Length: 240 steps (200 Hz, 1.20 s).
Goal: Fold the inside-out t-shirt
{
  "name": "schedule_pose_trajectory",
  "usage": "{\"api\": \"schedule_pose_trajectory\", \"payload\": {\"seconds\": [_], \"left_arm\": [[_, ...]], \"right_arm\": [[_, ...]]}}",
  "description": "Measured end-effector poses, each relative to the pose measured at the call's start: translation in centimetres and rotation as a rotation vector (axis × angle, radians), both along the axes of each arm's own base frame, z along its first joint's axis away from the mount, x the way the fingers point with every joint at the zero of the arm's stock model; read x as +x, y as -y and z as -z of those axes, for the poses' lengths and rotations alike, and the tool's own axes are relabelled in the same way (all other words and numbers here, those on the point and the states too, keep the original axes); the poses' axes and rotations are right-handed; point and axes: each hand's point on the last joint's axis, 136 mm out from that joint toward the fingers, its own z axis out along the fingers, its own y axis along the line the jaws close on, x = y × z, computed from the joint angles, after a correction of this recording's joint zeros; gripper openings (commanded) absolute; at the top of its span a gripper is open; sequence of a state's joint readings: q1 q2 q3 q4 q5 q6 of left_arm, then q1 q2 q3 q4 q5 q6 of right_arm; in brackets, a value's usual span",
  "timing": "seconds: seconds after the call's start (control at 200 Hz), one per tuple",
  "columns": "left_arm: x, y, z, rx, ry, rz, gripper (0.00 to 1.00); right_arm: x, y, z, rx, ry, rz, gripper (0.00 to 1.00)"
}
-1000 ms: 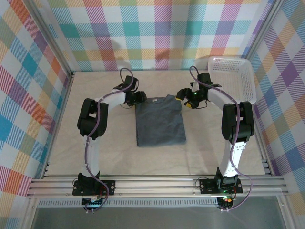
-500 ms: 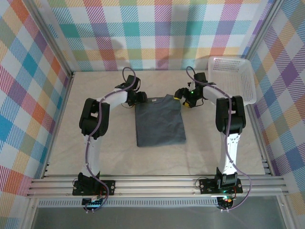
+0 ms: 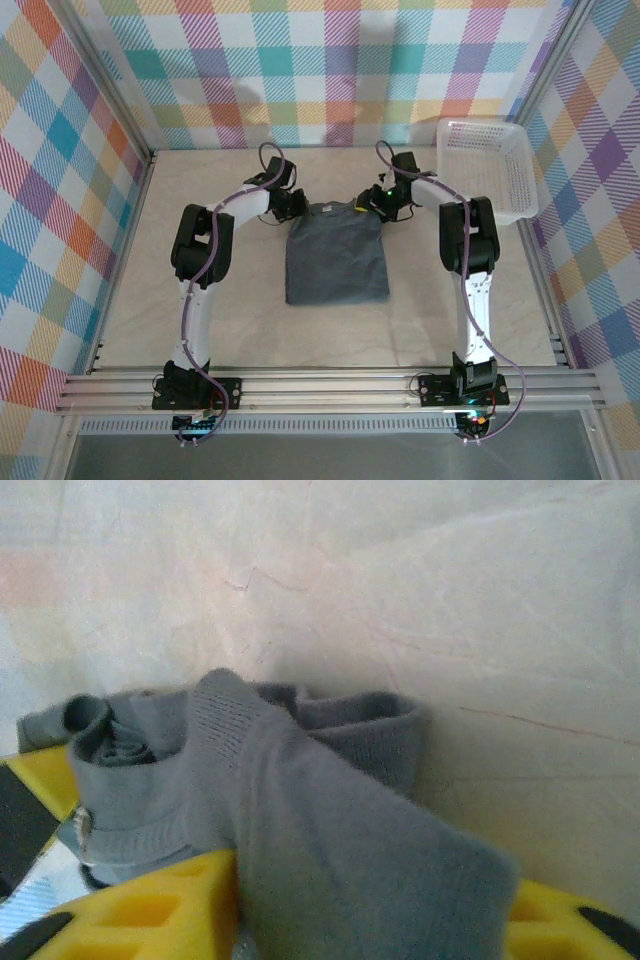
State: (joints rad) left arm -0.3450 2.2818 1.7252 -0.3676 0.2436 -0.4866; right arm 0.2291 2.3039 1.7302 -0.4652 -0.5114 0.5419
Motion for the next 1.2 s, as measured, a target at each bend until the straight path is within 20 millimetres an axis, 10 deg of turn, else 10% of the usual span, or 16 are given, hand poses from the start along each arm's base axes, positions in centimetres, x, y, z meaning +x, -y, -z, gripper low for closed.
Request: {"api": "schedule_pose_trajectory", "payload": {"seconds": [0.145, 0.4, 0.665, 0.995, 1.105, 1.2], "left_arm": [[0.2, -0.2, -0.2, -0.049, -0.019, -0.024, 0.0], [0.0, -2.1, -1.3, -0.231, -0.074, -0.106, 0.0], [0.5, -3.1, -10.7, -0.424, 0.067, -0.124, 0.0], [0.1, -2.6, -12.4, -0.507, 0.085, -0.129, 0.0], [1.6, -2.3, -16.3, -0.547, 0.136, -0.113, 0.0], [3.5, -2.3, -24.1, -0.593, 0.282, -0.076, 0.0]], "right_arm": [[-0.2, 0.0, 0.3, 0.003, -0.02, -0.001, 0.0], [0.4, -0.5, -3.2, 0.038, 0.023, -0.005, 0.0], [0.5, -1.0, -11.0, 0.102, 0.169, -0.019, 0.0], [0.7, -1.1, -12.1, 0.113, 0.166, -0.014, 0.0], [3.7, -1.8, -16.7, 0.133, 0.253, -0.015, 0.0], [6.1, -2.3, -24.2, 0.164, 0.434, -0.024, 0.0]]}}
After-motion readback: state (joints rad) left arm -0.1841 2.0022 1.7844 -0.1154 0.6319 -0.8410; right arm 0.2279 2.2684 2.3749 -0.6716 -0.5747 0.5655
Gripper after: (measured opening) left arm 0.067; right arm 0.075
